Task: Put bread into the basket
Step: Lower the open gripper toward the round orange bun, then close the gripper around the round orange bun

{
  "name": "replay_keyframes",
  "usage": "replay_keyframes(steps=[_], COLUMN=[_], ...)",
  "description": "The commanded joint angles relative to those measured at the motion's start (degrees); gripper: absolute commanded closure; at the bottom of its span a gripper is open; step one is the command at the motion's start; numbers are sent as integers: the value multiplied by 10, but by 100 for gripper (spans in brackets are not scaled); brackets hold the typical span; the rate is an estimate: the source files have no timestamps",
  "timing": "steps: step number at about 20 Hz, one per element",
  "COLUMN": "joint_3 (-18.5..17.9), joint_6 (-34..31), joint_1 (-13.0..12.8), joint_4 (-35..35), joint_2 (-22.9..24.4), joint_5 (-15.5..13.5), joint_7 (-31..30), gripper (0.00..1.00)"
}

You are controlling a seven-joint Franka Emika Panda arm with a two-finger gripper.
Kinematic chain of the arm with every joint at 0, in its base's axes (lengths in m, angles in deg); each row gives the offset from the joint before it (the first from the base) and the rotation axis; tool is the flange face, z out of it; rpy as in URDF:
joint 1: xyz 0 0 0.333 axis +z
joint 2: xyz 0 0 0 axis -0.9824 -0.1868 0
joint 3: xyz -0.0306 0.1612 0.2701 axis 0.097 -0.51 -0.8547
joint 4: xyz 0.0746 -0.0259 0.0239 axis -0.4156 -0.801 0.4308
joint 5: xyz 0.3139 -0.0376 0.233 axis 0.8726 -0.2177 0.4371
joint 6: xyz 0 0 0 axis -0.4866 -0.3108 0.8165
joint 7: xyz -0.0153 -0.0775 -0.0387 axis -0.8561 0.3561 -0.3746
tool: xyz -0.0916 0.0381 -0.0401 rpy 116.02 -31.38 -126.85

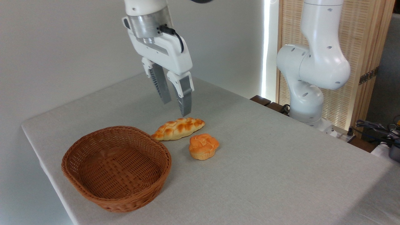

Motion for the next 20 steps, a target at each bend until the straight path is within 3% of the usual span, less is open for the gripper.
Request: replay_keyframes(steps=[1,3,8,12,18,19,20], joint_3=[-7,-7,-9,-9,-9,-9,-9], joint_6=[42,56,189,205,256,258,263], joint_1=[-1,-2,-3,-3,-3,-3,-3], joint_4=[-122,-157,-252,-272,-317,-318,-318], joint_2=[80,85,83,82,80,80,79], joint_5=[-4,-1,0,1,1,1,1], joint_7=[60,76,82,113,113,113,114], gripper=[0,0,0,0,0,4,23])
